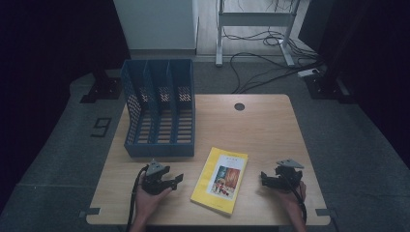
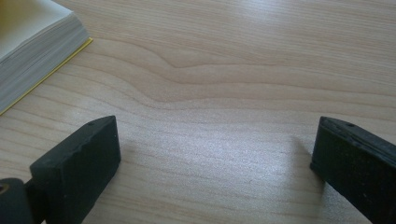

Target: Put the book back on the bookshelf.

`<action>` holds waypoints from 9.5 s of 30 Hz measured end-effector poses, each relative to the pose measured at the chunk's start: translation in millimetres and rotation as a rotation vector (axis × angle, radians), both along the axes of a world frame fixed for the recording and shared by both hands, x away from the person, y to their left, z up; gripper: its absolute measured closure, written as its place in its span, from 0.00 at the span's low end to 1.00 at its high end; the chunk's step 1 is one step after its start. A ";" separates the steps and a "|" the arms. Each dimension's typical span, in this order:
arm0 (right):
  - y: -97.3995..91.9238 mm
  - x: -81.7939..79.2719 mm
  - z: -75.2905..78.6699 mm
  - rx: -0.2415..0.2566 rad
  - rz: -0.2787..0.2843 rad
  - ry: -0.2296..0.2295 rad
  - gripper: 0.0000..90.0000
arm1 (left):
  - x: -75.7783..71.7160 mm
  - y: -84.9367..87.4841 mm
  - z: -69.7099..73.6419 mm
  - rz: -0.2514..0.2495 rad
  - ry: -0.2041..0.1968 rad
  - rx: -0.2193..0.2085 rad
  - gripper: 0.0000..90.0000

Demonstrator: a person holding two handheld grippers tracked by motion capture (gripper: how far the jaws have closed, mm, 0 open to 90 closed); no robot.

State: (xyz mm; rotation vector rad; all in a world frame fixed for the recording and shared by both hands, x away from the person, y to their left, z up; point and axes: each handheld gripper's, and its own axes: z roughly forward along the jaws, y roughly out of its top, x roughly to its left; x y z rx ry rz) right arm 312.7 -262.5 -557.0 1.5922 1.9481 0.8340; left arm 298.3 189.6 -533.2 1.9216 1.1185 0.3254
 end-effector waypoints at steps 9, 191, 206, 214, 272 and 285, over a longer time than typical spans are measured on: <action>1.1 -1.2 0.0 0.001 -0.003 -0.006 0.02 | 2.3 1.5 1.1 0.003 -0.008 -0.002 0.29; 116.0 -26.6 44.1 0.253 0.248 -0.174 0.40 | 6.0 -92.1 -15.5 -0.205 0.102 0.002 0.33; 105.7 -17.8 32.1 0.295 0.224 -0.170 0.50 | 6.7 -91.3 -15.5 -0.207 0.103 -0.001 0.35; 104.7 -7.9 21.0 0.267 0.185 -0.101 0.40 | 6.5 -91.4 -15.4 -0.206 0.103 0.001 0.35; 103.4 6.6 35.7 0.365 0.290 -0.108 0.92 | 10.4 -90.9 -15.6 -0.194 0.117 -0.030 0.36; 108.7 -3.1 48.3 0.386 0.312 -0.165 0.95 | 16.7 -90.7 -16.5 -0.205 0.147 -0.098 0.33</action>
